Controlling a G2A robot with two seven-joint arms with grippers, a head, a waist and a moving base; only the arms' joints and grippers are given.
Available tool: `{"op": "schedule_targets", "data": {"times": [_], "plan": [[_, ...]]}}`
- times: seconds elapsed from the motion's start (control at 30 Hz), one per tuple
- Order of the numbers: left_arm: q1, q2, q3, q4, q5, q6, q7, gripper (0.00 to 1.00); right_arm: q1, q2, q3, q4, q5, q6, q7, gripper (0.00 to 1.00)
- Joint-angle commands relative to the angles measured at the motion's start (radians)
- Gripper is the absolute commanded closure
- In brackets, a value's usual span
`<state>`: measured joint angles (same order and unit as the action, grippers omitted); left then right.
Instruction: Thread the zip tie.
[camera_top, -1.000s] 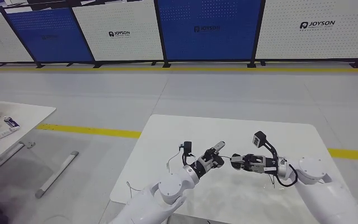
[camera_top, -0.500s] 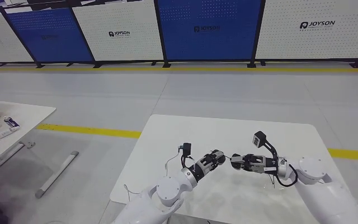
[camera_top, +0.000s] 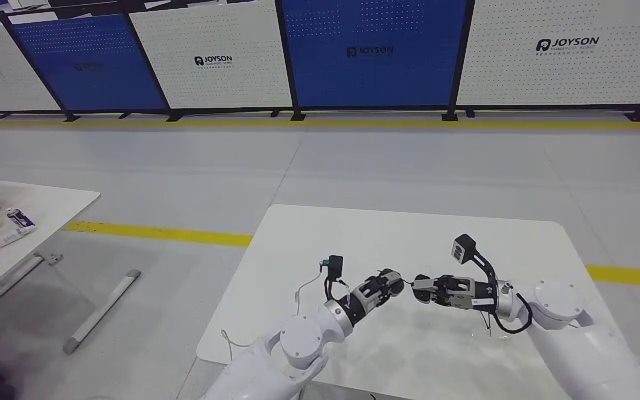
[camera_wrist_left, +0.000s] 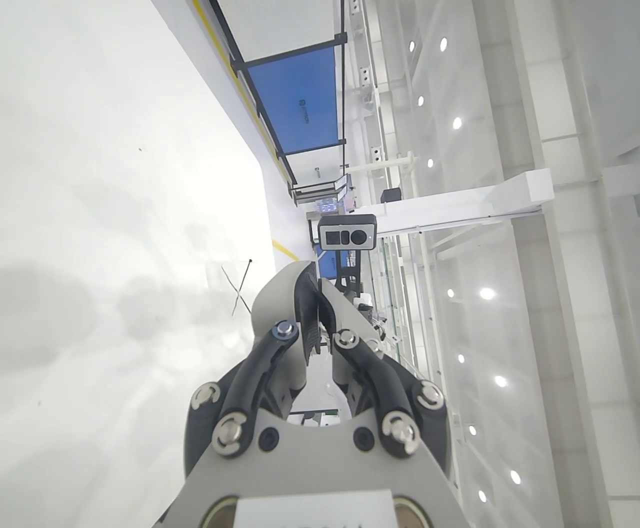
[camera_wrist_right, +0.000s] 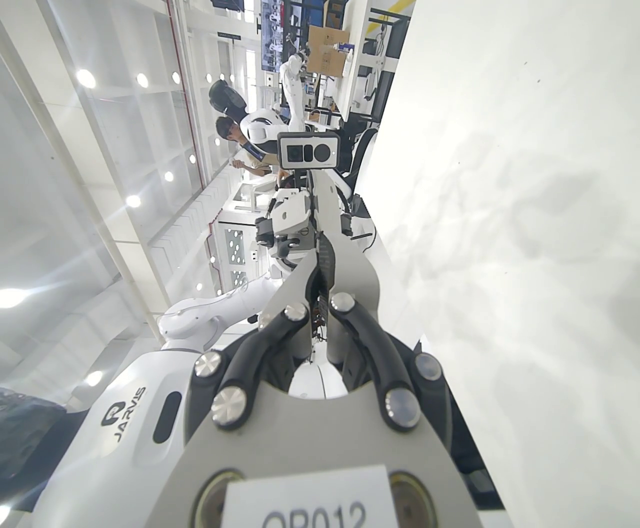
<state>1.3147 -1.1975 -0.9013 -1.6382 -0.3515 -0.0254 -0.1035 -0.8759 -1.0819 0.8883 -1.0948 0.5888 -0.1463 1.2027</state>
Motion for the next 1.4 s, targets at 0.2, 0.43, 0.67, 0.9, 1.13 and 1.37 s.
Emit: {"op": "schedule_targets", "data": {"times": [0.2, 0.43, 0.67, 0.9, 1.13, 1.37], "plan": [[0.001, -0.004, -0.005, 0.005, 0.011, 0.007, -0.005, 0.98, 0.000, 0.000, 0.000, 0.000, 0.000, 0.000, 0.000, 1.00], [0.004, -0.007, -0.010, 0.006, 0.021, 0.009, -0.008, 0.80, 0.000, 0.000, 0.000, 0.000, 0.000, 0.000, 0.000, 1.00], [0.009, -0.009, -0.014, 0.005, 0.030, 0.005, -0.012, 0.99, 0.000, 0.000, 0.000, 0.000, 0.000, 0.000, 0.000, 1.00], [0.018, -0.011, -0.021, 0.002, 0.037, -0.003, -0.022, 1.00, 0.000, 0.000, 0.000, 0.000, 0.000, 0.000, 0.000, 1.00], [0.023, -0.012, -0.026, 0.000, 0.045, -0.005, -0.023, 1.00, -0.016, 0.001, 0.005, -0.024, -0.010, 0.007, -0.032, 1.00], [0.024, -0.015, -0.032, -0.002, 0.046, 0.012, -0.029, 1.00, -0.057, 0.018, 0.066, -0.064, -0.018, 0.004, -0.043, 0.00]]}}
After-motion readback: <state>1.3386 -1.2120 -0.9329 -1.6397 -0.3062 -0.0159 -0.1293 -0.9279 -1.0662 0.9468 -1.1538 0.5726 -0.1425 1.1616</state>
